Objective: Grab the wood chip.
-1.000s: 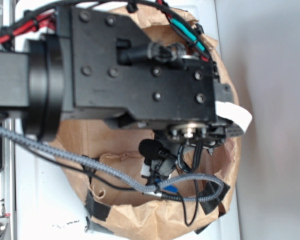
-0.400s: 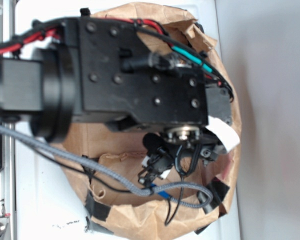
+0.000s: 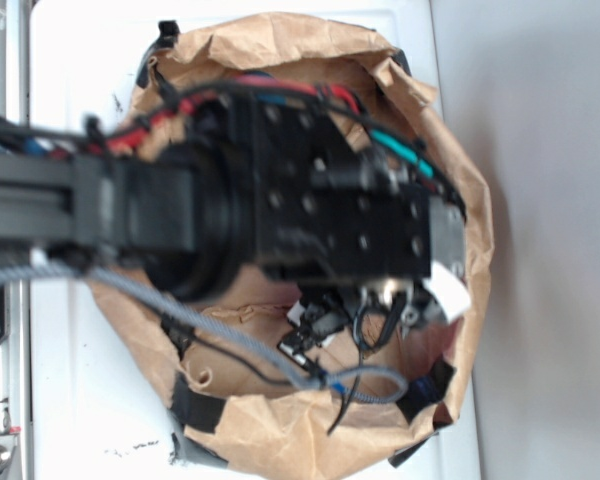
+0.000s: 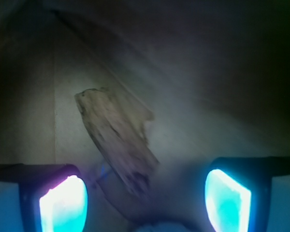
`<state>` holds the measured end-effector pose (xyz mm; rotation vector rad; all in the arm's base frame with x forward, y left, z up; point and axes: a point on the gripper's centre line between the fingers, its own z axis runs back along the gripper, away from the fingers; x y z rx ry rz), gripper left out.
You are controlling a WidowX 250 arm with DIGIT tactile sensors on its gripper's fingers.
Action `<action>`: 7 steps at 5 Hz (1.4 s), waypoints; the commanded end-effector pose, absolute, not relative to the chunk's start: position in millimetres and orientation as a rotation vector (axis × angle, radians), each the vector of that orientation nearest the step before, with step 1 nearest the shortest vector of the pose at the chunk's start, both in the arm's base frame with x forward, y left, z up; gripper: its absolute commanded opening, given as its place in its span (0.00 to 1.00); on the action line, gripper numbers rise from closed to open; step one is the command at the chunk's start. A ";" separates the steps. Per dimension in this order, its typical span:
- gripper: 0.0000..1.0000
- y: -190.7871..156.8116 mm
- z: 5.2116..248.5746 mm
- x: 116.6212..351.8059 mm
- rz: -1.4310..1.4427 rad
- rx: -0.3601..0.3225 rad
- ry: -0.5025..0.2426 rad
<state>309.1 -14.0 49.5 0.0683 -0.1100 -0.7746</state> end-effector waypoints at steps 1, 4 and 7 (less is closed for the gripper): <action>1.00 -23.8 33.6 322.7 -0.855 0.105 -0.158; 0.00 -14.4 27.5 336.9 -0.837 0.127 -0.213; 0.00 9.8 101.2 310.9 -0.635 -0.074 -0.391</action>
